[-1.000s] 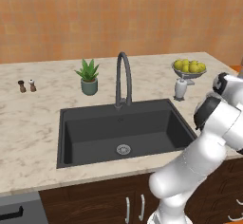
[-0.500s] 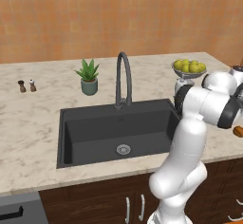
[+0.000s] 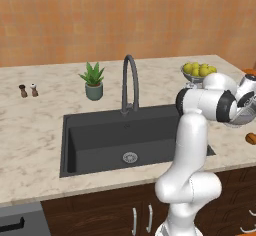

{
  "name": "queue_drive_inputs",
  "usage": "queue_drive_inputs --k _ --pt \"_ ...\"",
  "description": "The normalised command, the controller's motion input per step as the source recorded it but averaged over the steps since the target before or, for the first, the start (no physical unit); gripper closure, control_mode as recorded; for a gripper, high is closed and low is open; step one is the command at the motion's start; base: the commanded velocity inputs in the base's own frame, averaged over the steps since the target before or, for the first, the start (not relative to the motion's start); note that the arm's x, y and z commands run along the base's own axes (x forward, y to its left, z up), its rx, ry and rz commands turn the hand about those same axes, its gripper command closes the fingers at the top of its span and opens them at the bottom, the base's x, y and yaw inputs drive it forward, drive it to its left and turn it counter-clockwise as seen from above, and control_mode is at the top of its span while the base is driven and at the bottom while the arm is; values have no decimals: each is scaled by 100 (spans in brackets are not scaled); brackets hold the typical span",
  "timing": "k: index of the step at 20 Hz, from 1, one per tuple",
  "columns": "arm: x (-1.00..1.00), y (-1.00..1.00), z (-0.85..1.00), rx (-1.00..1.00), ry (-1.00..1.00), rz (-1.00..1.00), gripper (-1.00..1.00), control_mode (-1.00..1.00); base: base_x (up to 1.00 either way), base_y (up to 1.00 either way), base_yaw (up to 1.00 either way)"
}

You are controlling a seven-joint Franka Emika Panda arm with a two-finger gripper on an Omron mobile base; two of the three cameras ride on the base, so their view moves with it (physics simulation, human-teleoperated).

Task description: Put the colander in the sink, put the peach in the colander, and turn on the sink faucet and pour water over the colander.

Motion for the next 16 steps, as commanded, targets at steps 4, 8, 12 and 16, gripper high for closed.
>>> queue_drive_inputs --k 4,8,12,16 --pt "16 -3 -41 -5 2 3 100 -100 0 0 0" --pt "0 0 -46 -4 7 1 100 -100 0 0 0" --pt "-1 46 -24 -8 1 20 100 -100 0 0 0" --pt "-19 58 -5 -7 -3 25 100 -100 0 0 0"
